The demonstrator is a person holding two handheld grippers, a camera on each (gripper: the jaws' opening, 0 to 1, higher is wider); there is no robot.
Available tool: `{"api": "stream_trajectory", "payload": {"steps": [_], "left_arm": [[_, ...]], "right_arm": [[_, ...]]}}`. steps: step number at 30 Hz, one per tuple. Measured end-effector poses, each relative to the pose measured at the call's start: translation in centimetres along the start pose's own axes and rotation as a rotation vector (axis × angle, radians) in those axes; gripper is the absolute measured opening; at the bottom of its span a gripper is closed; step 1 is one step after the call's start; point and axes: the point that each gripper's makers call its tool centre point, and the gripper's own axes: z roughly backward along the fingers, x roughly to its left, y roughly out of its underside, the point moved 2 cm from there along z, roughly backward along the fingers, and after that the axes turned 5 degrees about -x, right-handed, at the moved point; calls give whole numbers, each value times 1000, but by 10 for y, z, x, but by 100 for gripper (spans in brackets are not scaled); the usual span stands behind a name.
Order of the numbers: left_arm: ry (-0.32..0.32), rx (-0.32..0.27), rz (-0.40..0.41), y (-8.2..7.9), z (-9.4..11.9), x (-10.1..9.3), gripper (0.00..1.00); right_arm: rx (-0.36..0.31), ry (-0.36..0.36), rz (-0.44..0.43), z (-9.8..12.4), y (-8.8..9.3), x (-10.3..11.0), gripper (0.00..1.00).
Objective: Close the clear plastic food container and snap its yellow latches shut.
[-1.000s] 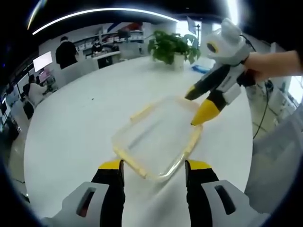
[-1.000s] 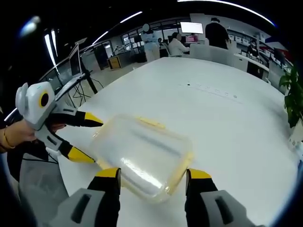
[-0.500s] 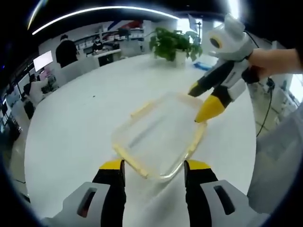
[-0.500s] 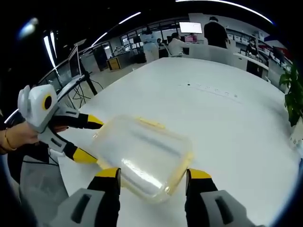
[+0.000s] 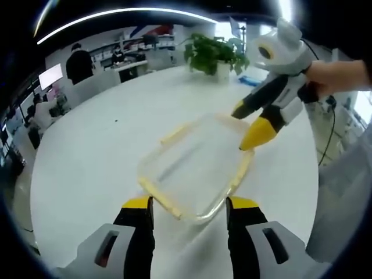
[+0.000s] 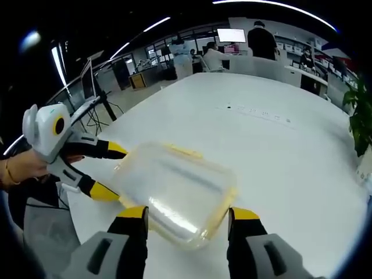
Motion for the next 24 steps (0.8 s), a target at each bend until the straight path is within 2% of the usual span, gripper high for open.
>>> {"api": "stream_trajectory", "payload": {"steps": [24], "left_arm": [[-14,13,-34,-12,-20,31,47]], "right_arm": [[-27,13,1,-22,-26,-20,54]]}}
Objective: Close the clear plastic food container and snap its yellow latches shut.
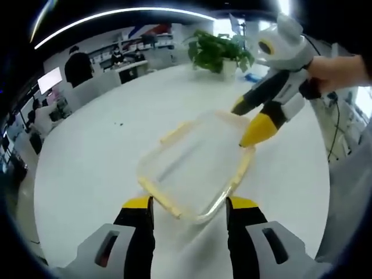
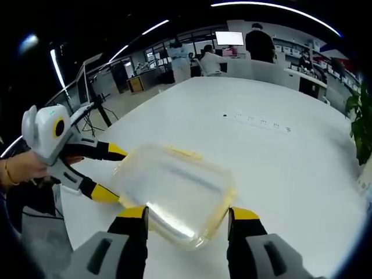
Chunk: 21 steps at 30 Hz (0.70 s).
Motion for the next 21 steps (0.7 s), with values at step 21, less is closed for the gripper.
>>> {"api": "stream_trajectory", "payload": {"steps": [21], "left_arm": [[-17,-7,22,0,1,5,46]], "right_arm": [[-38,5,19,0,-3,-1,52]]}}
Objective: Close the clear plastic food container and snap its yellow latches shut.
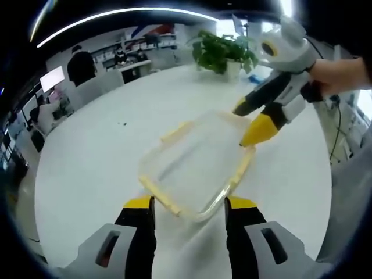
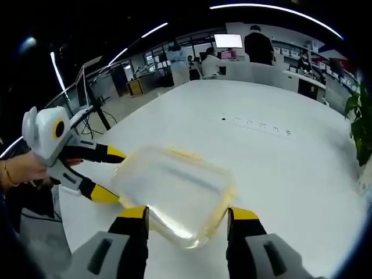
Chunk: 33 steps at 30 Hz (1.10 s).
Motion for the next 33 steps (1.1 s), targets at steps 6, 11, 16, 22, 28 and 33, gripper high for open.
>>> {"api": "stream_trajectory", "payload": {"steps": [6,11,16,22,28,33], "left_arm": [[-16,-20,37,-1,10,1,47],[-28,-90,58,-8,21,-1,50],[-76,-176,100,-19,35,3,53],[-92,-226,106,-27,52,2,55],[-132,-314,116,-32,73,0,64],[-175,-359,157,-29,93,3,67]], "right_arm": [[-43,2,20,7,-3,2,53],[-81,3,13,14,-8,5,53],[-130,14,13,24,-14,8,54],[-171,22,7,36,-15,11,55],[-209,30,4,49,-16,18,57],[-235,34,3,60,-14,23,59]]}}
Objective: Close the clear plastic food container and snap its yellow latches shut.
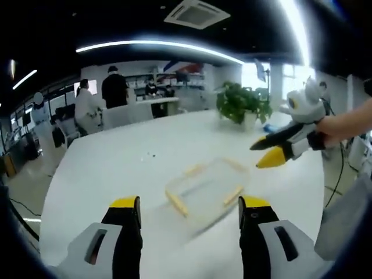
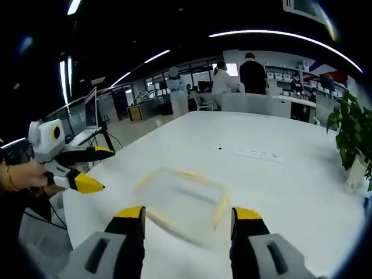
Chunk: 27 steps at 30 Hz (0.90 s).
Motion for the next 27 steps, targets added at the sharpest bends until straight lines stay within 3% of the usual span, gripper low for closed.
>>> {"api": "stream_trajectory", "payload": {"steps": [5,11,13,20,27], "left_arm": [[-16,-32,-3,-7,16,0,68],[-43,-67,15,-13,35,-4,68],[-55,-79,16,-13,41,-6,68],[-102,-113,57,-10,66,-7,69],[-117,-106,43,-2,92,-16,69]], "right_arm": [[-45,22,5,12,-2,6,65],[-48,8,6,24,4,21,65],[-60,-3,-40,29,3,27,64],[-114,-22,-35,51,-1,46,65],[-126,-27,-54,68,13,56,65]]}}
